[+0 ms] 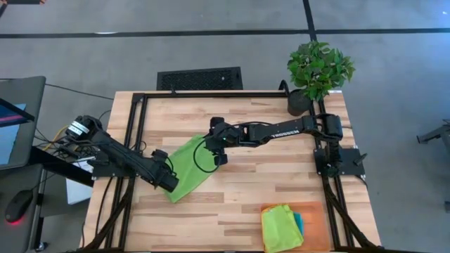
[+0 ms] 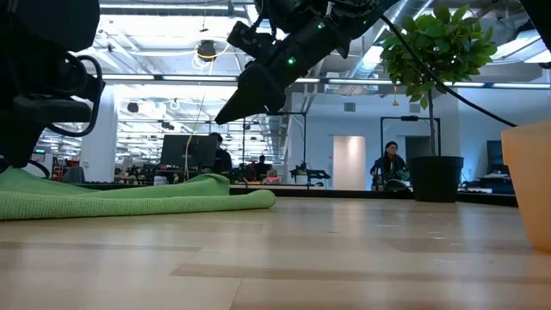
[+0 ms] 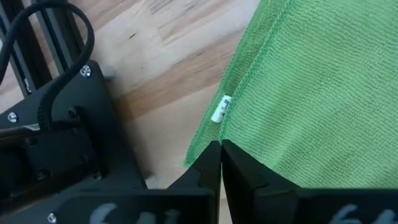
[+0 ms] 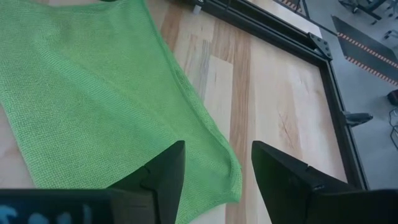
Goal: Fold microfiber towels
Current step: Fold the green microfiber towel
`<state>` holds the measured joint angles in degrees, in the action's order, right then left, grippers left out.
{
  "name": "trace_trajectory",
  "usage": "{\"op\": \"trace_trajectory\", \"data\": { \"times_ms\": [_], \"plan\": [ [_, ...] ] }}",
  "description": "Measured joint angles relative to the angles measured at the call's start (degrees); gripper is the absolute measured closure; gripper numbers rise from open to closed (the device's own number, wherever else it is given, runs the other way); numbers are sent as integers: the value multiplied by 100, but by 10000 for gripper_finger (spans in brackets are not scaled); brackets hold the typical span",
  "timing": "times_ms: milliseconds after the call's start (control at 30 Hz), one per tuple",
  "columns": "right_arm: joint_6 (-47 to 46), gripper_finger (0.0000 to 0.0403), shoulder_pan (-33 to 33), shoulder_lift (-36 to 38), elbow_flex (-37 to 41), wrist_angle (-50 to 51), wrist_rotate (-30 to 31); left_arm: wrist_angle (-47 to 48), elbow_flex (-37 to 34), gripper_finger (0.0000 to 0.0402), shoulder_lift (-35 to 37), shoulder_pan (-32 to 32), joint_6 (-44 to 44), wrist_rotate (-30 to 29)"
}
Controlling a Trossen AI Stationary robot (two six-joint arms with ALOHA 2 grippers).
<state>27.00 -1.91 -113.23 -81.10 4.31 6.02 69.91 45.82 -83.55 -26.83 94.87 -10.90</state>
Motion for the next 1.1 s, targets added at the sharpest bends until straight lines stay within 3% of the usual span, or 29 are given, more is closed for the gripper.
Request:
{"op": "trace_trajectory", "data": {
  "times_ms": [167,500,600,767,867,1100],
  "plan": [
    [0,193,0,0,0,-1,0,0,-2,388,0,2,-7,138],
    [3,193,0,3,0,68,0,151,118,288,0,26,-179,421],
    [24,193,2,5,0,259,0,46,443,275,2,-194,-419,197],
    [0,193,34,114,-15,530,3,-1124,829,270,4,-812,-1218,-619],
    [8,193,123,109,0,690,0,-1999,831,269,2,-1169,-1483,-701],
    [205,193,495,188,0,1100,-70,-2511,837,269,-316,-1596,-1128,-890]
  ]
}}
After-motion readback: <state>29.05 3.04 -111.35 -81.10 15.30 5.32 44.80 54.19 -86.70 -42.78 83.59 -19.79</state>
